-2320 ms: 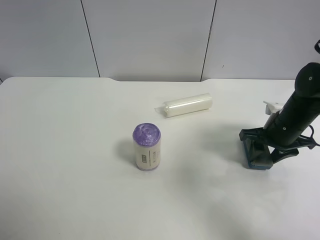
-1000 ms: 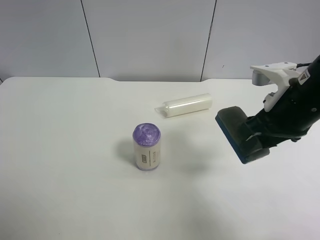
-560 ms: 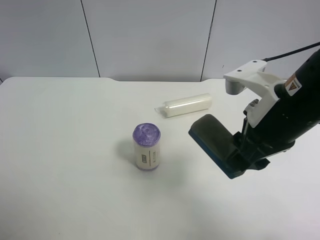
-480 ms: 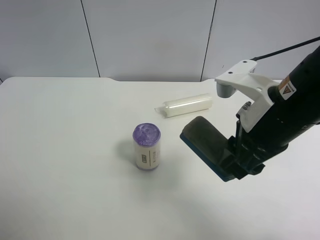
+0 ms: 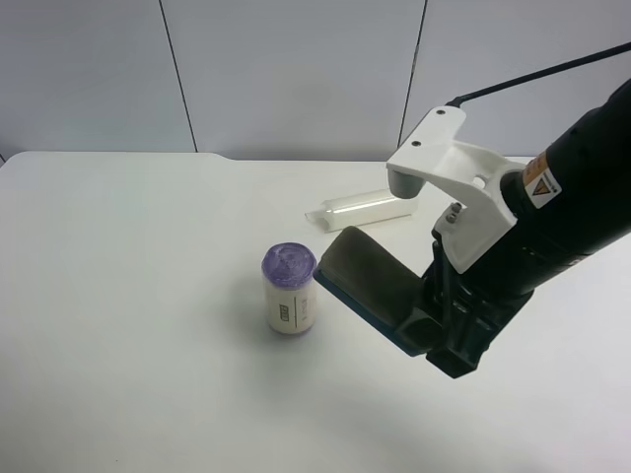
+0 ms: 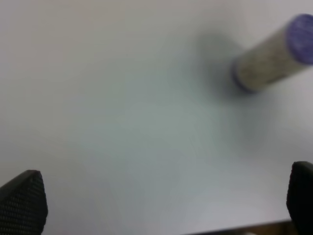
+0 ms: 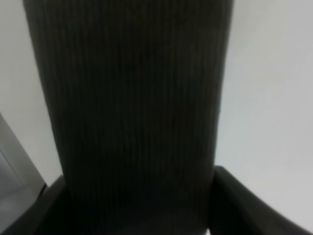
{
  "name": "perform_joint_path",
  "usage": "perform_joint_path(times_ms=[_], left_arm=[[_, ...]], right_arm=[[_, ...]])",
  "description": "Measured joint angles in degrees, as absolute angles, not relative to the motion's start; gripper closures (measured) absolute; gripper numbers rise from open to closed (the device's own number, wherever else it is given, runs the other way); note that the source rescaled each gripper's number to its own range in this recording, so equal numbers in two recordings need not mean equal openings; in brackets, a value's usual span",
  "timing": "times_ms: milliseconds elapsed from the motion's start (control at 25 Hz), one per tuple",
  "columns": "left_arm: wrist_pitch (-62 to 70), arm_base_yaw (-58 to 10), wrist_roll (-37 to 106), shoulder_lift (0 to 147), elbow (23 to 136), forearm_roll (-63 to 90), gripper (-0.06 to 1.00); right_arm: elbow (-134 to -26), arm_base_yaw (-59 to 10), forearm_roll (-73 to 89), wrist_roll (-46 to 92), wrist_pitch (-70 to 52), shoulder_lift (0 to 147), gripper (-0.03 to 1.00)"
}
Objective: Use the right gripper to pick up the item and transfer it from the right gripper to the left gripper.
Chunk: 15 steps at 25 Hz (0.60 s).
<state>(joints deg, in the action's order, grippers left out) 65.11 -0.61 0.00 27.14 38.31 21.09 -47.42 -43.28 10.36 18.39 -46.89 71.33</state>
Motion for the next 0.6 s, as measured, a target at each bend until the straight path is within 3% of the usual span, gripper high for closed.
perform_joint_path(times_ms=[600], left_arm=[[64.97, -13.83, 3.27, 54.44, 51.18, 35.91, -0.06]], right_arm=[[-54.34, -43.28, 13.78, 23.62, -45.60, 71.33, 0.95]])
